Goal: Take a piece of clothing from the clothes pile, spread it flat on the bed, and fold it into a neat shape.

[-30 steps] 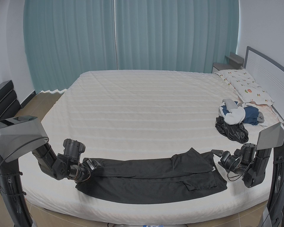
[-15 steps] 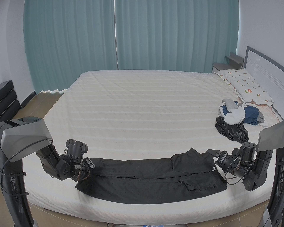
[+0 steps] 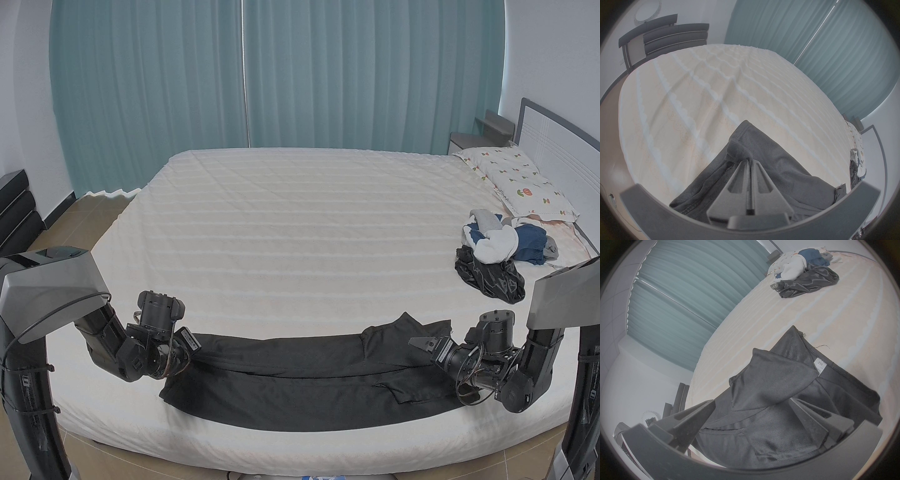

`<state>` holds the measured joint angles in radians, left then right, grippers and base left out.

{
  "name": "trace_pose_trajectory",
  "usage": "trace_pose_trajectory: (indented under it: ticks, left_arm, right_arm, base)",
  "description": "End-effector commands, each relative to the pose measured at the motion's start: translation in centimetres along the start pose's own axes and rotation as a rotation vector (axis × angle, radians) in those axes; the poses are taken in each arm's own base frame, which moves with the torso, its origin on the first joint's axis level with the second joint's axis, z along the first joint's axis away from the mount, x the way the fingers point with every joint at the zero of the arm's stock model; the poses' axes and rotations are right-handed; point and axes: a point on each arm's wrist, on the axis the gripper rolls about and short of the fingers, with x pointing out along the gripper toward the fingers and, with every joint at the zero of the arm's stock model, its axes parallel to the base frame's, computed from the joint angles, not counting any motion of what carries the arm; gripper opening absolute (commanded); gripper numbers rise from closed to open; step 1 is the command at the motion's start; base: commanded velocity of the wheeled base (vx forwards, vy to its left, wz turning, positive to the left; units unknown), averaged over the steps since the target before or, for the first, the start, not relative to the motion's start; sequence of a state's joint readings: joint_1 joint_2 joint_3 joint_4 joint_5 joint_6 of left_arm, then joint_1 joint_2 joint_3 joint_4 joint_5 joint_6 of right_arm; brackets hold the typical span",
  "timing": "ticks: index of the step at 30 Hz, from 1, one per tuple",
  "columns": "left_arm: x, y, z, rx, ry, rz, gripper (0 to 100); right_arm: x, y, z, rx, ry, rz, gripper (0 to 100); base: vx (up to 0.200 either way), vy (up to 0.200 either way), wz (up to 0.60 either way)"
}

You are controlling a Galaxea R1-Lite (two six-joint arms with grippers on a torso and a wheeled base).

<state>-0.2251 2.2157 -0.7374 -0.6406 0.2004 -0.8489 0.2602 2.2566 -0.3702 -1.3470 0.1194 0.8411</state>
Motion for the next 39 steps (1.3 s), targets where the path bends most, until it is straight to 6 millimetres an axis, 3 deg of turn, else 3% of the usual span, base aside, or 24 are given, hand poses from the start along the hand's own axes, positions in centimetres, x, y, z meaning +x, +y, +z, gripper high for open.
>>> trace_pose_trajectory:
  ticks: [1,7,25,26,39]
  left_arm:
    - [-0.2,-0.2,0.2,-0.003,-0.007,-0.008,0]
    - [-0.2,-0.3,0.3,-0.010,-0.036,-0.041,0]
    - [-0.2,-0.4,0.4,-0.014,-0.048,-0.056,0]
    - [-0.2,-0.4,0.4,-0.014,-0.048,-0.056,0]
    - [-0.5,-1.5,1.6,-0.025,-0.085,-0.097,0]
  right_arm:
    - [0.9,-0.4,-0.2,0.004,0.003,-0.016,100]
    - [2.5,-1.3,-0.2,0.012,-0.027,-0.102,100]
    - [3.8,-1.9,0.7,0.023,-0.075,-0.186,100]
    - [3.8,-1.9,0.7,0.023,-0.076,-0.185,0]
    - [4.1,-1.2,2.4,0.030,-0.150,-0.165,0]
  base:
    - [0.000,0.000,0.00]
    - [0.000,0.000,0.00]
    - [0.000,0.000,0.00]
    - [0.000,0.000,0.00]
    - [0.000,0.000,0.00]
